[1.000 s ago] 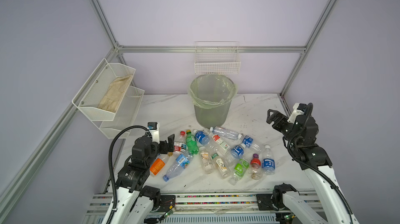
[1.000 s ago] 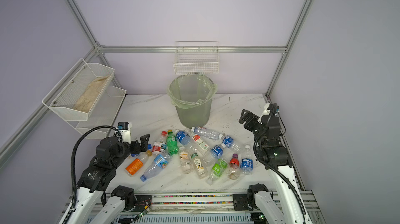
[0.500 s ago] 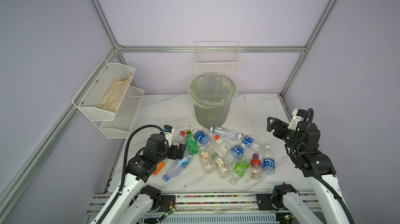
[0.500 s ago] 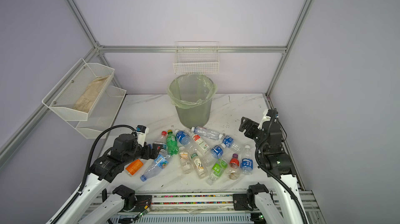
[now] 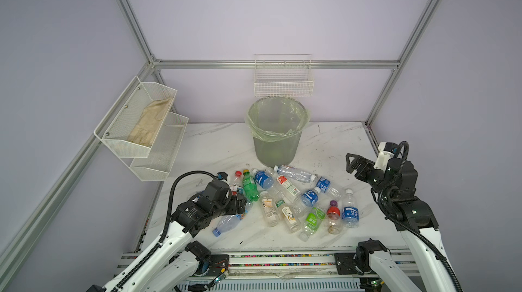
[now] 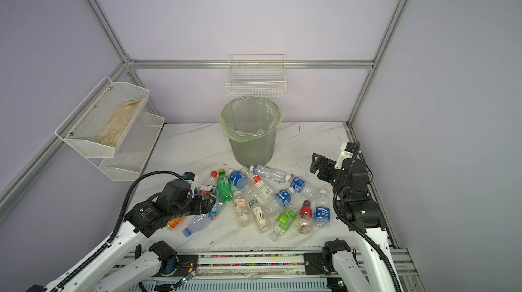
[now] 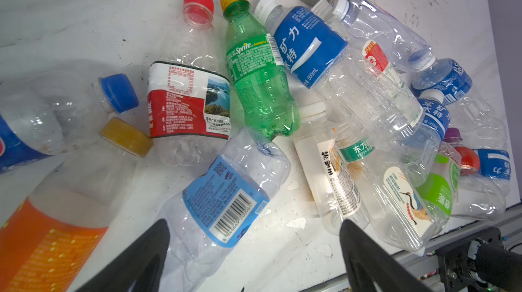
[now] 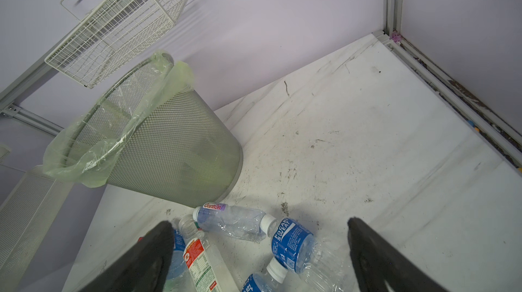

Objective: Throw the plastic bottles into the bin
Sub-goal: 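Move the left gripper over the bottle pile while the right arm rises, then lower the left gripper and grasp a clear blue-capped water bottle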

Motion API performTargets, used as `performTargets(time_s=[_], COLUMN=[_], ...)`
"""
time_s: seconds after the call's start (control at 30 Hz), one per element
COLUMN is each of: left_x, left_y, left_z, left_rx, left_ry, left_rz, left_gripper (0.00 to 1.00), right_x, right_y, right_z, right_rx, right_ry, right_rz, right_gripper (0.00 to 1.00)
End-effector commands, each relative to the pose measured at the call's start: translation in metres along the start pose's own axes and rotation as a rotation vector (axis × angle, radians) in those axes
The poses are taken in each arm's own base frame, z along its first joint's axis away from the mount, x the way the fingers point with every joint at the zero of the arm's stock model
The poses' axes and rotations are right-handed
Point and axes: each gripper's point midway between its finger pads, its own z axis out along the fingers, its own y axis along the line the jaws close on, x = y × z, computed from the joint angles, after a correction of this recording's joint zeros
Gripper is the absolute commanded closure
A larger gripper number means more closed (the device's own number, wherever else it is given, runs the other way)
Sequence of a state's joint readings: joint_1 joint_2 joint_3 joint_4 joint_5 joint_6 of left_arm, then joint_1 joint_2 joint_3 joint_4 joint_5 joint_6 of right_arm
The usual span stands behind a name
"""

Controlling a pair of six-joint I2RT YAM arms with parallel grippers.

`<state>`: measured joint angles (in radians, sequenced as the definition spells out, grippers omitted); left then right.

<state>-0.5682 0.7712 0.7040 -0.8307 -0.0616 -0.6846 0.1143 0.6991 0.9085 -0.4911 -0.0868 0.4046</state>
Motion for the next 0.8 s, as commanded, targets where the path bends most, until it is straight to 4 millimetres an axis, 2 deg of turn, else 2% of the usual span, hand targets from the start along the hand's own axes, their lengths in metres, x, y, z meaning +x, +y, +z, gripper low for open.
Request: performTargets(time_s=[0.0,0.13,0.3,0.43,0.77], left_x=[0.003,0.002,0.018,0.023,0.043], left_y=[0.017,0.011,0.010,0.008,0.021], left_z=[0.008,0.014,0.035,0.041,0.059], left_rx=[-0.074,-0.037,-0.078,-0.091,-0.125], left_ry=[-0.040,-0.049,0.046,0.054,0.096], left_rz=[-0.072,-0.036,0.001,0.044,0.038], left_gripper=[0.07,0.07,0.07,0.07,0.06], right_x=[0.005,0.007,0.009,0.011,0.013], right_y=[0.002,0.003,0.005,0.005,0.005], right_z=[-0.001,-0.001,0.000,0.000,0.001], right_rx=[-0.021,-0.035,-0.051,-0.060,-0.069], right_ry=[0.009,0.011,0.012,0.012,0.009], right_rz=[-0.021,-0.027,-0.027,-0.028,-0.025], right_gripper=[0.03,0.03,0.03,0.03,0.03])
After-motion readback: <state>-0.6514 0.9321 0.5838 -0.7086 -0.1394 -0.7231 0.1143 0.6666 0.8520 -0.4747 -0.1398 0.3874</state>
